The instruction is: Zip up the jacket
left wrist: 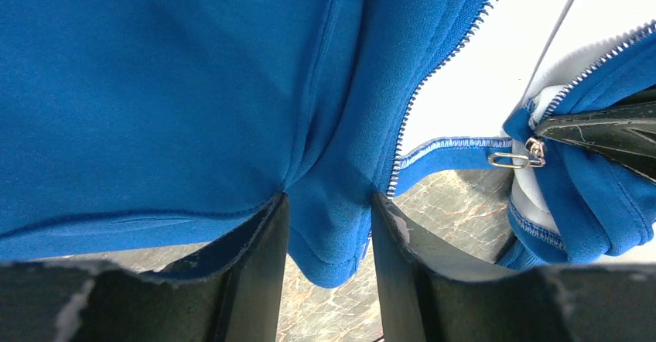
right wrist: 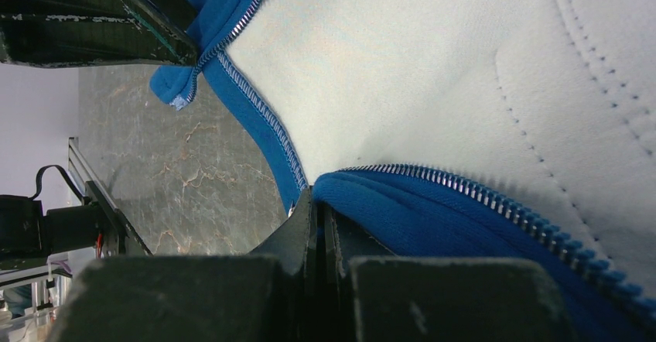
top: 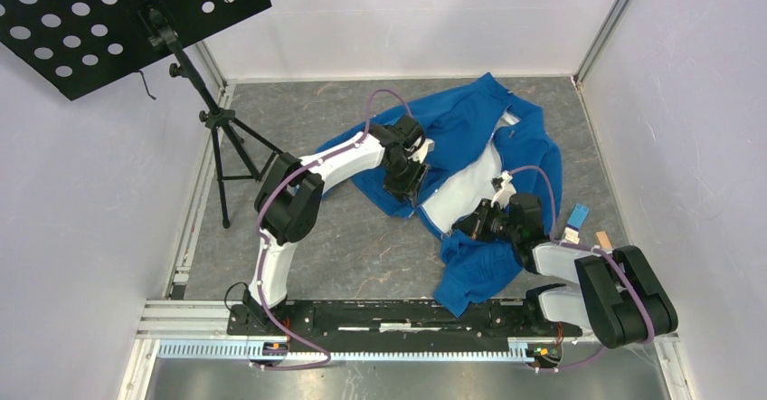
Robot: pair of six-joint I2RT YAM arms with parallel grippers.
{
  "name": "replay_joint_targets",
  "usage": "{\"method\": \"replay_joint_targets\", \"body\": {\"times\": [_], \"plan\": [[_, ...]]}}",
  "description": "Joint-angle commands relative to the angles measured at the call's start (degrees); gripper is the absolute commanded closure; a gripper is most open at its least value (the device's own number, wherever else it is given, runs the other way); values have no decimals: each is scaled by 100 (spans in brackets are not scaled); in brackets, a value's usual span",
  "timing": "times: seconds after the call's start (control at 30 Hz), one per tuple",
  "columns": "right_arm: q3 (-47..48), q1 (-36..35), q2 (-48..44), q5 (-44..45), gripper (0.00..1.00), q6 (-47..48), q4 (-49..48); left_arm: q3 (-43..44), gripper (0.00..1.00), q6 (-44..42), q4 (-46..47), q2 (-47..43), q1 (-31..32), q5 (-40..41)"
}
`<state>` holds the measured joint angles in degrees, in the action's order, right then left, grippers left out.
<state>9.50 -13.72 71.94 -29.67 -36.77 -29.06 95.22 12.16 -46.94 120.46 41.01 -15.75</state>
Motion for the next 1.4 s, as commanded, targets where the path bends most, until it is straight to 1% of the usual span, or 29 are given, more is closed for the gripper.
{"method": "replay_joint_targets", "body": {"times": [0.0, 0.07, 0.33, 0.4, 0.5, 0.6, 0.77, 0.8, 0.83, 1.0, 1.1, 1.2, 1.27, 1.37], "plan": [[-144, 5, -39, 92, 100, 193, 390, 234, 51, -12, -76, -40, -6, 271], [-127, 1, -22, 80, 100, 183, 400, 234, 52, -6, -70, -38, -8, 301], [-116, 4, -62, 62, 100, 188, 425, 197, 53, -3, -35, -73, -58, 409], [-125, 1, -64, 47, 100, 173, 427, 209, 57, -3, -35, -48, -58, 335], [-117, 2, -66, 22, 100, 179, 427, 173, 65, 5, 23, -26, -58, 117], [-7, -21, -45, -13, 100, 338, 556, 166, 73, 23, 59, -69, -58, 72], [436, -134, -248, 280, 100, 958, 1396, 115, 82, 146, 264, -409, -65, -32], [538, -198, -319, 386, 100, 1094, 1597, 71, 85, 178, 339, -508, -72, -50], [653, -266, -388, 498, 100, 1194, 1756, 4, 88, 225, 412, -602, -83, -56], [1201, -640, -669, 730, 100, 1466, 2286, -415, 96, 378, 878, -1082, -111, -80], [1441, -838, -830, 899, 100, 1554, 2516, -857, 98, 506, 1457, -1474, -111, -205], [1555, -1033, -997, 909, 100, 1472, 2477, -1453, 98, 762, 2260, -1930, -108, -189], [1502, -1170, -1132, 975, 100, 1274, 2238, -1969, 98, 1069, 3042, -2261, -111, -142], [1220, -1293, -1381, 1063, 100, 684, 1514, -2840, 98, 1547, 4447, -2749, -107, -119]]}}
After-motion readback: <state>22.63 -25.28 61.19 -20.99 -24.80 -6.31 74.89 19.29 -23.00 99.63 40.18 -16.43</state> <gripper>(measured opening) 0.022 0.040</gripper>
